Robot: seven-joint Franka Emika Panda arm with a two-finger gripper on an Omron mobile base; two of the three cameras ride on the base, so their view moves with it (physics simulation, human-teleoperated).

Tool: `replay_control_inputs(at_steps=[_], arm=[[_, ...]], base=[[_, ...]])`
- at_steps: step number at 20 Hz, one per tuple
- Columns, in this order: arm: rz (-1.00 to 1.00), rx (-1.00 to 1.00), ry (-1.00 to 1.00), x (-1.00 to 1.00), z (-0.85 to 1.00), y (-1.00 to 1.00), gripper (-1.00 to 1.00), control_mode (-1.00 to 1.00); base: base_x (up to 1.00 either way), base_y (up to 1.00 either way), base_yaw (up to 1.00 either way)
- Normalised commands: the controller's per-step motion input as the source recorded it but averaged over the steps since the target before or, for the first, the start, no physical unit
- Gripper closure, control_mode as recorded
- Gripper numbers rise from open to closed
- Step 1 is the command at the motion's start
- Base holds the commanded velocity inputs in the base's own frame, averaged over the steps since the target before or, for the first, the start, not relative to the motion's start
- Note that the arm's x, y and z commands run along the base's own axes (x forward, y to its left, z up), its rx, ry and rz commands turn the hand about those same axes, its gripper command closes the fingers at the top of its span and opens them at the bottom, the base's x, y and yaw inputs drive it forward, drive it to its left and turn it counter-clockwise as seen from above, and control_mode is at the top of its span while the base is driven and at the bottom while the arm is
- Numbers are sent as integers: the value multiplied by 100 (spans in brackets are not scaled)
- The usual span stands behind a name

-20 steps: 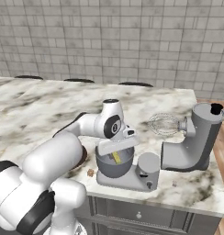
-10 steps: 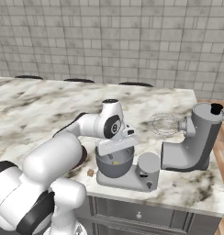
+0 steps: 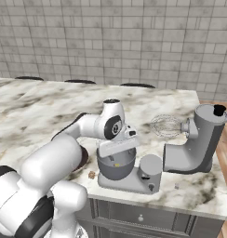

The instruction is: Add butter and sugar cubes to the stand mixer bowl and then turn on the stand mixer to begin making frosting.

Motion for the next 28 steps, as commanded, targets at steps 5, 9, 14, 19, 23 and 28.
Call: replay_control_inputs(at_steps=[5, 9, 14, 19, 23, 28], arm=[[1, -3, -14, -47, 42, 12, -100, -100], [1, -5, -15, -57, 31, 21, -100, -100], [0, -1, -17, -79, 4, 12, -100, -100], [0, 0, -20, -86, 0, -1, -100, -100], [0, 0, -20, -81, 0, -19, -100, -100], [0, 0, -21, -65, 0, -35, -100, -100]], base=[[0, 0, 0], [0, 0, 0], [0, 0, 0], [0, 0, 0], [0, 0, 0], [0, 0, 0]])
